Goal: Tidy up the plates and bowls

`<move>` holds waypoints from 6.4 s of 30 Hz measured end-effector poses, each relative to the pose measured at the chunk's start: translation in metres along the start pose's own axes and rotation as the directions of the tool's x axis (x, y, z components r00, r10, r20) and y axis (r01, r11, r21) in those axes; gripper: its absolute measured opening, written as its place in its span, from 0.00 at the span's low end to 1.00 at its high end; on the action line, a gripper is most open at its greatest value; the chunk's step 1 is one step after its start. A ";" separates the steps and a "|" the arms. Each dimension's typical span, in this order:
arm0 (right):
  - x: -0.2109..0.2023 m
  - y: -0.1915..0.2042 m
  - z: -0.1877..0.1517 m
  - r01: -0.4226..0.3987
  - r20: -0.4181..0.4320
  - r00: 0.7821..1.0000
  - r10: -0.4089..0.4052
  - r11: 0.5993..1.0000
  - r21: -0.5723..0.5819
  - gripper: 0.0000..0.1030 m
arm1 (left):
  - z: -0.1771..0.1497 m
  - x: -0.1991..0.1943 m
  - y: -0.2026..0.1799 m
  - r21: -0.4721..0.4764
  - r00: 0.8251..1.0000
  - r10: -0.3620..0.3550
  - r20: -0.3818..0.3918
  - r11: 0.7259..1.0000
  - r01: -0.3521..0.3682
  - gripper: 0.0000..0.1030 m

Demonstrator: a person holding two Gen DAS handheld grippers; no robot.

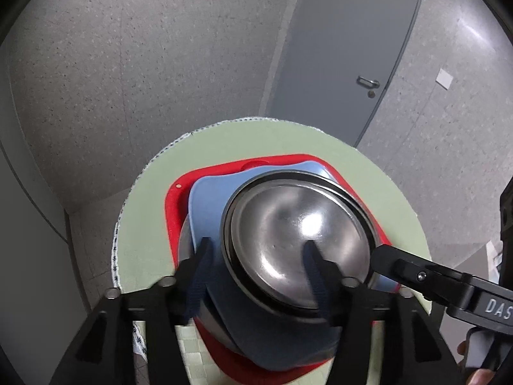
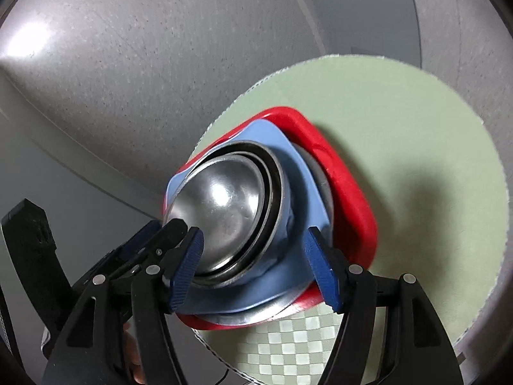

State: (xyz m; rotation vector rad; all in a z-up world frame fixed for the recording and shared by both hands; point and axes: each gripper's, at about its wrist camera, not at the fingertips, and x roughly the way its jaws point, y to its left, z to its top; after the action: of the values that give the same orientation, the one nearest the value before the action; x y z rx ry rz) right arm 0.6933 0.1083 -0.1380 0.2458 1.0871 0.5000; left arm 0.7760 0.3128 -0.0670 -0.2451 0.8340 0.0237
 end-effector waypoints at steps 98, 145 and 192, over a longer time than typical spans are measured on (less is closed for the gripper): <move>-0.420 -0.100 -0.434 0.404 0.627 0.749 -0.214 0.898 -0.176 1.00 | -0.505 -0.407 -0.242 0.228 0.843 -0.040 0.536 0.969 -0.099 0.99; -0.432 -0.107 -0.431 0.417 0.630 0.737 -0.244 0.898 -0.140 1.00 | -0.507 -0.406 -0.274 0.245 0.844 -0.049 0.534 0.964 -0.099 0.99; -0.443 -0.106 -0.412 0.421 0.615 0.748 -0.248 0.894 -0.151 1.00 | -0.485 -0.414 -0.278 0.228 0.855 -0.043 0.516 0.970 -0.089 0.99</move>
State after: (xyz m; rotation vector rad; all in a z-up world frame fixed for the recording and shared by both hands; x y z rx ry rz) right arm 0.1915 -0.2266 -0.0239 -0.0607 0.4224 0.2136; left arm 0.1756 -0.0349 -0.0177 0.0120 0.2913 0.0082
